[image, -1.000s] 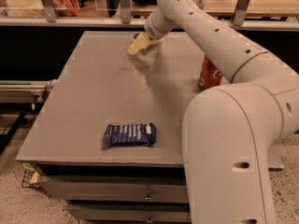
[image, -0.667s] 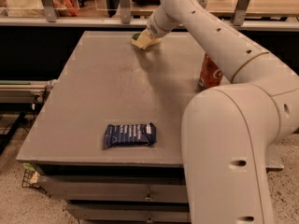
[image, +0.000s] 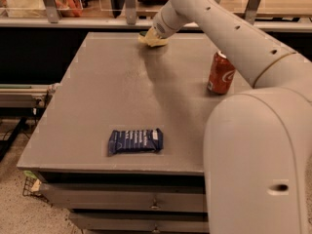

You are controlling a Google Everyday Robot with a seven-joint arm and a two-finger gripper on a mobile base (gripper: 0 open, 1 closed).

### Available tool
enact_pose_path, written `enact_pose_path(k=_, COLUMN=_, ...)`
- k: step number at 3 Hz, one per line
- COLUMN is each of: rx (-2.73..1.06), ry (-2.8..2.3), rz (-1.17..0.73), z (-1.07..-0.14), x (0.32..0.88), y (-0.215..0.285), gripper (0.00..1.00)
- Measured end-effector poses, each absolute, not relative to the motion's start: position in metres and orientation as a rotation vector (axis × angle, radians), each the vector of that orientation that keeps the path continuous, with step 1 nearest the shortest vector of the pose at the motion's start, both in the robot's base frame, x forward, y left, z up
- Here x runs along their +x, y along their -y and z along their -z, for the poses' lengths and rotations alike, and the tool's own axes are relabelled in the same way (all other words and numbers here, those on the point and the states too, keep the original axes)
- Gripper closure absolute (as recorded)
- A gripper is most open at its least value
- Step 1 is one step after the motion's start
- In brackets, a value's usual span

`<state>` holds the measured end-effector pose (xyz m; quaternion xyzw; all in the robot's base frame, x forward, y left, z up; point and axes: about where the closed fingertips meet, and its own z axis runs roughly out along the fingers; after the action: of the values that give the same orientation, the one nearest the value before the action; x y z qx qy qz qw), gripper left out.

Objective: Move sponge near coke can

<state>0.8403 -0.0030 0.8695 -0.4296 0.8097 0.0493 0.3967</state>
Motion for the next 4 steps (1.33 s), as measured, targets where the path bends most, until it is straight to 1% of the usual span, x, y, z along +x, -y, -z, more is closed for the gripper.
enact_pose_path(k=1, rx=-1.146, ry=-1.976, rz=-0.13, z=-0.893, x=0.807, y=-0.004, gripper=1.0)
enact_pose_path(k=2, rx=-1.19, ry=-1.871, rz=-0.144, z=-0.931, x=0.74, y=0.002, gripper=1.0)
enact_pose_path(k=3, rx=-1.162, ry=-1.807, rz=-0.169, z=-0.964, x=0.672, y=0.036, gripper=1.0)
enact_pose_path(k=4, rx=-1.133, ry=-1.791, rz=-0.173, z=-0.981, x=0.632, y=0.064, gripper=1.0)
